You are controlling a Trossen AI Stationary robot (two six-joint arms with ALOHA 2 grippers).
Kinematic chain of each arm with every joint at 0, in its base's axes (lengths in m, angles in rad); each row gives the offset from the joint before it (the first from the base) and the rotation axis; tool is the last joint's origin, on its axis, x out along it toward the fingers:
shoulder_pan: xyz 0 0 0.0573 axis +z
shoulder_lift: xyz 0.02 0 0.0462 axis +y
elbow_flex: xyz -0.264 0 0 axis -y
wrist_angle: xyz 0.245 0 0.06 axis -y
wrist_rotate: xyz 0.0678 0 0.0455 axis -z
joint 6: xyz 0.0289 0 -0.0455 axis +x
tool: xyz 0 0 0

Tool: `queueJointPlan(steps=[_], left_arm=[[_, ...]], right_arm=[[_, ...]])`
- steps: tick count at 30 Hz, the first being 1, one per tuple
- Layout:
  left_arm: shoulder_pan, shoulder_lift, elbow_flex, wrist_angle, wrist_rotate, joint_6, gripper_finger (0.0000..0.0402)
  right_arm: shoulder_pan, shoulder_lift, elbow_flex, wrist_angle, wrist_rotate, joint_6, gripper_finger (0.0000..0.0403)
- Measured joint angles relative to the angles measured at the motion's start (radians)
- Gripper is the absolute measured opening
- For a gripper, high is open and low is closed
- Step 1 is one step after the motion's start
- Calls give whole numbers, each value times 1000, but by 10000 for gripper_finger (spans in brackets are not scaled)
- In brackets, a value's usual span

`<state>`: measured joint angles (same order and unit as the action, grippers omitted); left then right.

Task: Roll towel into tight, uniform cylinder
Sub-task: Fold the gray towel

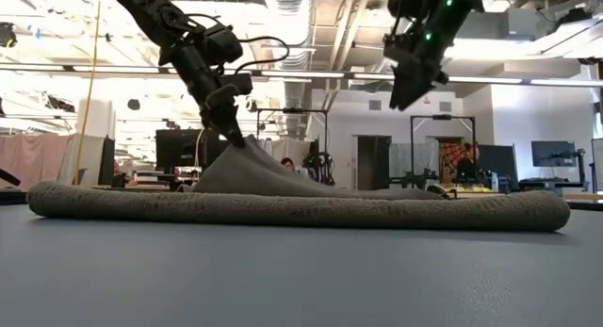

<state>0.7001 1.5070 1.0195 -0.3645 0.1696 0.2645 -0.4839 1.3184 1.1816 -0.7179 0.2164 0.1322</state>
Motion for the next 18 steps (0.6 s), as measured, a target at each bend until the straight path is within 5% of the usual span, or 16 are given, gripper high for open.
queueJointPlan(steps=[7, 13, 18], left_arm=[[25, 0, 0, 29, 0, -10, 0], [28, 0, 0, 45, 6, -11, 0], [28, 0, 0, 43, -6, -4, 0]], right_arm=[[273, 30, -146, 245, -176, 70, 182], [534, 181, -272, 530, -64, 216, 161], [613, 332, -272, 551, 44, 311, 136]])
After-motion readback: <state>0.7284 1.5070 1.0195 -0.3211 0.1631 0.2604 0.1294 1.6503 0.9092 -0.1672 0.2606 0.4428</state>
